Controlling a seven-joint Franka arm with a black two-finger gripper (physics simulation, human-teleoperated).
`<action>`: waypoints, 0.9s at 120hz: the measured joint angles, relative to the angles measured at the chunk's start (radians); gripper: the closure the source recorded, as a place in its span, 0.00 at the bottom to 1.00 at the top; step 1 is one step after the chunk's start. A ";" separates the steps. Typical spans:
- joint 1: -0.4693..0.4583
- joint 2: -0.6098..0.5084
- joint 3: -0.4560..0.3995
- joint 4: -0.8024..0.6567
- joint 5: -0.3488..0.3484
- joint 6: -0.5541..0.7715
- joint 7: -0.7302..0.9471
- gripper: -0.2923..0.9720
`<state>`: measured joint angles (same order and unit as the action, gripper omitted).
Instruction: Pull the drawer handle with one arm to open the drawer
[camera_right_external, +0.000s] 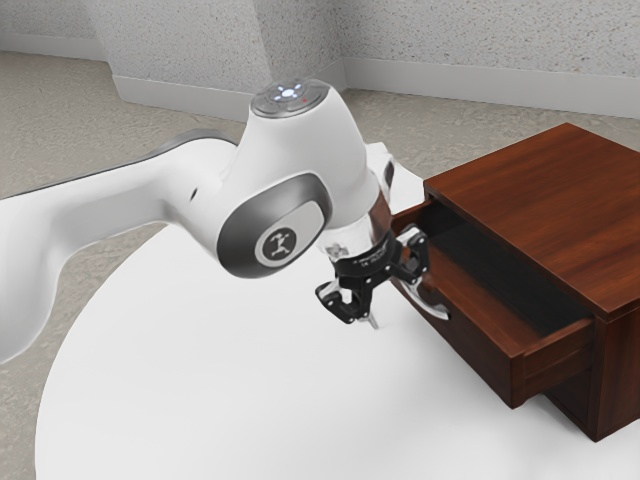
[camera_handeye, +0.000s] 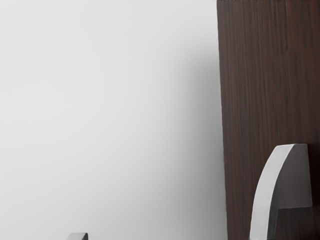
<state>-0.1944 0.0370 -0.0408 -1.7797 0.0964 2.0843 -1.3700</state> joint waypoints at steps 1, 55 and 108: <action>-0.001 -0.001 0.001 -0.001 0.000 0.000 0.000 0.51; 0.003 -0.044 0.002 -0.063 0.002 0.028 -0.003 0.51; 0.005 -0.104 0.006 -0.122 0.014 0.045 -0.003 0.51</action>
<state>-0.1898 -0.0674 -0.0344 -1.9013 0.1099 2.1296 -1.3733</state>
